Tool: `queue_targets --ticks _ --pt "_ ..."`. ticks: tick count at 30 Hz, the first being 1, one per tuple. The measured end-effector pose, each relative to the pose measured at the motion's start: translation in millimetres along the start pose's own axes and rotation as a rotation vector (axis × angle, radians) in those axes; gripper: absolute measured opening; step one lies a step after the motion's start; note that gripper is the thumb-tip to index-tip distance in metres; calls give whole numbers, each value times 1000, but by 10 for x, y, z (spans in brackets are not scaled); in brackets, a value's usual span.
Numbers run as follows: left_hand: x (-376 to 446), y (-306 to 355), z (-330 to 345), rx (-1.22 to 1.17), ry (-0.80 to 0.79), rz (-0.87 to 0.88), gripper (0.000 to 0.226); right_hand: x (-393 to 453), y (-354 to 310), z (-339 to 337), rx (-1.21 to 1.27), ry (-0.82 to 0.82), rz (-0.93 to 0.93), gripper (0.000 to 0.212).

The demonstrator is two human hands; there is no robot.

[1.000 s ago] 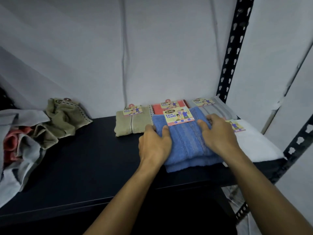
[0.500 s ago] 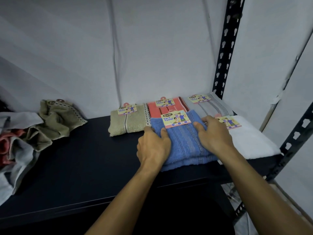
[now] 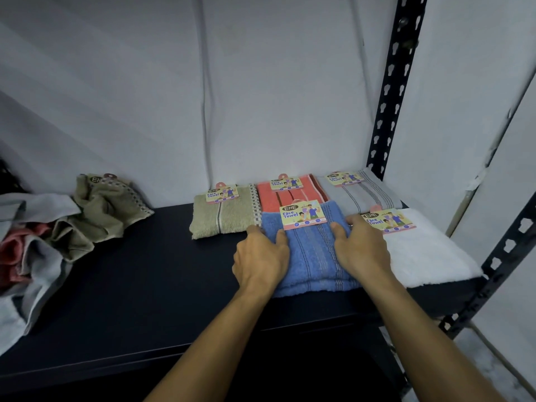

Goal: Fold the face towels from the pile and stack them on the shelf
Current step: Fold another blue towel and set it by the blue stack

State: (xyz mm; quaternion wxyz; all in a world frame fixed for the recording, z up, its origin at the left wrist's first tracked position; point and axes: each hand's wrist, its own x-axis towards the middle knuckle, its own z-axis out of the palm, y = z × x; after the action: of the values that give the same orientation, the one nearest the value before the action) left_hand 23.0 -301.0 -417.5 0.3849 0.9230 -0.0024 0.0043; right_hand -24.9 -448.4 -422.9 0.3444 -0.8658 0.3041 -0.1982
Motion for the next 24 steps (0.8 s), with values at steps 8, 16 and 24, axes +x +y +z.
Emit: queue_targets --ticks 8,16,24 --pt "-49 -98 -33 -9 55 164 55 68 30 -19 -35 4 -24 39" --pt "-96 -313 -143 396 -87 848 71 -175 72 -8 -258 235 -624 52" --pt "-130 -306 56 388 -350 670 66 -126 254 26 -494 -148 -614 85"
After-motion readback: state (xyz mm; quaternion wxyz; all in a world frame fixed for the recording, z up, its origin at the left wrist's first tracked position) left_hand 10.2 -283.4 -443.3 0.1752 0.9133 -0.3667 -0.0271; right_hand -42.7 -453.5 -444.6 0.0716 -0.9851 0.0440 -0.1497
